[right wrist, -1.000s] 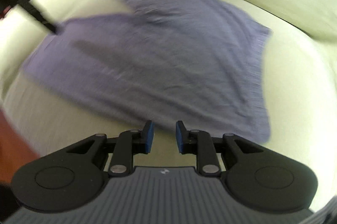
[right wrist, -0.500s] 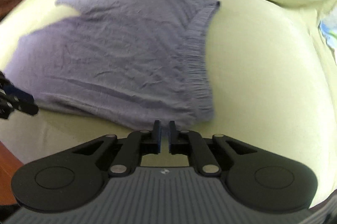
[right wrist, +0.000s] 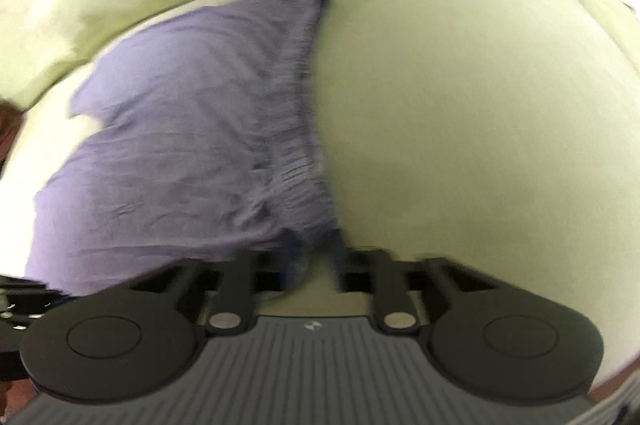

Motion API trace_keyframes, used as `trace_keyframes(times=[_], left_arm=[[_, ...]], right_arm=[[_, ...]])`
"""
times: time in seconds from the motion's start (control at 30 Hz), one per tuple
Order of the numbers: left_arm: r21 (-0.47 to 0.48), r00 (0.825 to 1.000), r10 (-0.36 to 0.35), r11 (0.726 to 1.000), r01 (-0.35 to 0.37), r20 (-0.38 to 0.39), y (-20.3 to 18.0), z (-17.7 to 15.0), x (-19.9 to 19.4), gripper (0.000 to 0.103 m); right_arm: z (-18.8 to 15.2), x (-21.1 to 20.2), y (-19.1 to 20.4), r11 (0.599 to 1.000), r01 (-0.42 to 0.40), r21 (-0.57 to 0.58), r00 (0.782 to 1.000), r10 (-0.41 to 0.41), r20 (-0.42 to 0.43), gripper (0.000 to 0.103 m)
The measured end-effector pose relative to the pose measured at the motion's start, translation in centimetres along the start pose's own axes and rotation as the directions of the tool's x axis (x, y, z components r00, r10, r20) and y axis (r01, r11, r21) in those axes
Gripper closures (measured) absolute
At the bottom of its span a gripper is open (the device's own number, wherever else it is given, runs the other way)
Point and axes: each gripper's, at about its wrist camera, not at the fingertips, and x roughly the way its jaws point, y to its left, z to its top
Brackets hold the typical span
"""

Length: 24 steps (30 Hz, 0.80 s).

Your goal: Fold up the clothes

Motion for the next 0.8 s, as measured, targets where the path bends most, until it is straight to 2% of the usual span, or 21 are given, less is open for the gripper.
trace_keyframes(times=[0.03, 0.1, 0.17, 0.2, 0.3, 0.4, 0.47, 0.53, 0.63, 0.8], left_arm=[[0.007, 1.000, 0.002, 1.000, -0.002, -0.007, -0.2, 0.2, 0.0, 0.071], [0.009, 1.000, -0.004, 1.000, 0.004, -0.020, -0.3, 0.3, -0.2, 0.071], [0.005, 0.999, -0.022, 1.000, 0.023, -0.041, -0.4, 0.5, -0.6, 0.071], [0.013, 0.999, -0.024, 1.000, 0.025, -0.045, -0.5, 0.5, -1.0, 0.071], [0.031, 0.999, -0.034, 0.999, 0.035, -0.033, -0.7, 1.1, -2.3, 0.071], [0.038, 0.999, -0.046, 0.998, 0.046, 0.001, -1.2, 2.6, -2.8, 0.070], [0.042, 0.999, -0.052, 0.998, 0.052, 0.015, -1.5, 3.6, -2.5, 0.070], [0.039, 0.997, -0.069, 0.997, 0.068, 0.036, -2.4, 5.2, -1.8, 0.070], [0.027, 0.993, -0.099, 0.995, 0.098, 0.064, -4.2, 7.2, -0.8, 0.070], [-0.033, 0.986, -0.123, 0.991, 0.127, 0.114, -7.5, 9.9, -0.2, 0.068]], right_arm=[[0.0, 0.1, -0.5, 1.000, 0.025, 0.017, 1.000, -0.025, -0.005, 0.097], [0.1, 0.1, -1.6, 0.997, 0.011, 0.082, 1.000, -0.010, -0.024, 0.096], [0.5, -0.2, -1.8, 0.997, -0.017, 0.077, 0.998, 0.021, -0.057, 0.073], [0.9, -0.8, -1.7, 0.999, -0.009, 0.051, 0.998, 0.012, -0.062, 0.070], [2.3, -2.5, -2.0, 0.999, 0.021, -0.042, 1.000, -0.021, 0.008, 0.070], [4.7, -2.5, -2.7, 0.995, -0.093, -0.042, 0.994, 0.095, 0.052, 0.071], [6.5, -1.4, -2.7, 0.986, -0.156, -0.051, 0.986, 0.159, 0.053, 0.087], [8.9, 0.1, -2.6, 0.977, -0.208, -0.040, 0.975, 0.210, 0.066, 0.089], [11.6, 1.6, -2.7, 0.972, -0.231, -0.038, 0.969, 0.234, 0.076, 0.090], [15.0, 2.1, -5.2, 0.957, -0.288, 0.048, 0.956, 0.284, 0.077, 0.088]])
